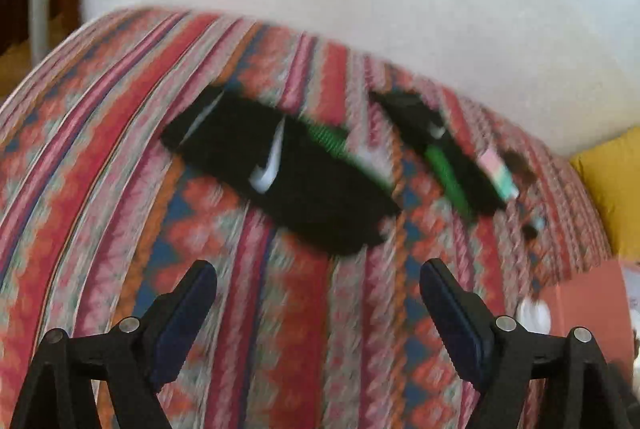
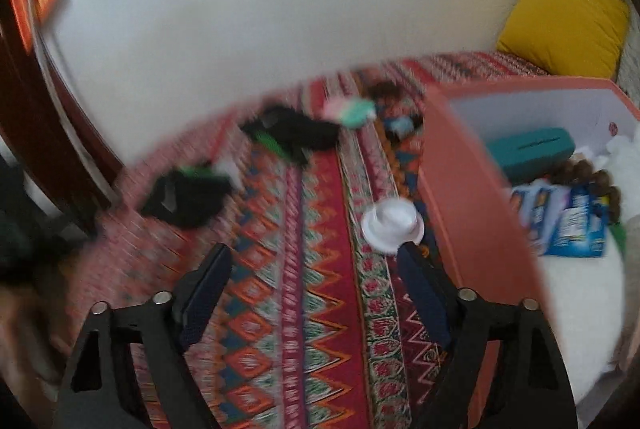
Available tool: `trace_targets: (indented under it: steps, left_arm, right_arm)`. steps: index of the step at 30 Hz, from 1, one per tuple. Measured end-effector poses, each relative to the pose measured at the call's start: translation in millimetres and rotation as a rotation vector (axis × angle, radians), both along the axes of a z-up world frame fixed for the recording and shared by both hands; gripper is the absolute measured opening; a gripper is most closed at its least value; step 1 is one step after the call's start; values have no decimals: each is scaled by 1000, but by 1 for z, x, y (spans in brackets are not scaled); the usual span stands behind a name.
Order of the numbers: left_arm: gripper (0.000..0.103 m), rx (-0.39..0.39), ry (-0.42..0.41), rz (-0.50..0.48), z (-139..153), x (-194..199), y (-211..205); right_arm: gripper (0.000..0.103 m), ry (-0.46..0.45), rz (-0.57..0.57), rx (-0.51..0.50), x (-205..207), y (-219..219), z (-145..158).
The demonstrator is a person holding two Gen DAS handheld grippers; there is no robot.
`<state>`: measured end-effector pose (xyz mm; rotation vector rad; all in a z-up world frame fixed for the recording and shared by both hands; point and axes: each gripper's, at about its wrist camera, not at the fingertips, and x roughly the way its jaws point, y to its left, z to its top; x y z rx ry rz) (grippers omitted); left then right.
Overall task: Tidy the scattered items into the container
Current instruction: 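Move both tools back over the white lid and black gloves, then grasp the white lid with the right gripper while the left grasps the glove and clear bag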
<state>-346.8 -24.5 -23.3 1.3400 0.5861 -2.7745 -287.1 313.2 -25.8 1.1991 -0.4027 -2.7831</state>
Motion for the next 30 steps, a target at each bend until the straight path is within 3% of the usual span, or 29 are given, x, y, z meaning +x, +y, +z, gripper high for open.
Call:
trace_targets:
  steps: [6,10,13,15,18,21,22,23,24,27,30]
  left_arm:
    - [87,8,44,-102,-4,-69,23]
    - [87,38,-1,-139,-33,-119,42]
    - [86,42,-87,-127,-58,-136,44]
    - [85,37,-158,-75,-78,-131,31]
    - [84,108,-153,-74,-81,-97,9]
    - [84,127,-176,-103,-81,-62,-8]
    - [84,100,-192,-126,-77,-51,-12]
    - [84,71,-209,-147,-74,-44,-12]
    - [84,35,-223,-169,-71,-39,-11]
    - [84,-123,-233,-231,-54,-26,-1]
    - [84,-217,-153,-305,-31,-22,19]
  right_arm:
    - [81,-115,-35,174,-39,-15,-58]
    - [79,-126,-57,188,-53,-8,-70]
    - [79,-112,-58,204,-66,-10,-73]
    - [79,-102,-58,216,-76,-12,-76]
    - [79,-103,-43,198,-95,-13,-87]
    - [79,-112,-33,182,-103,-13,-96]
    - [75,-113,-32,186,-102,-14,-97]
    - [60,-115,-32,188,-101,-14,-97]
    - [55,-122,-31,181,-100,-13,-98]
    - [55,-138,-16,140,-97,-10,-95]
    - [55,-156,-2,100,-95,-11,-93]
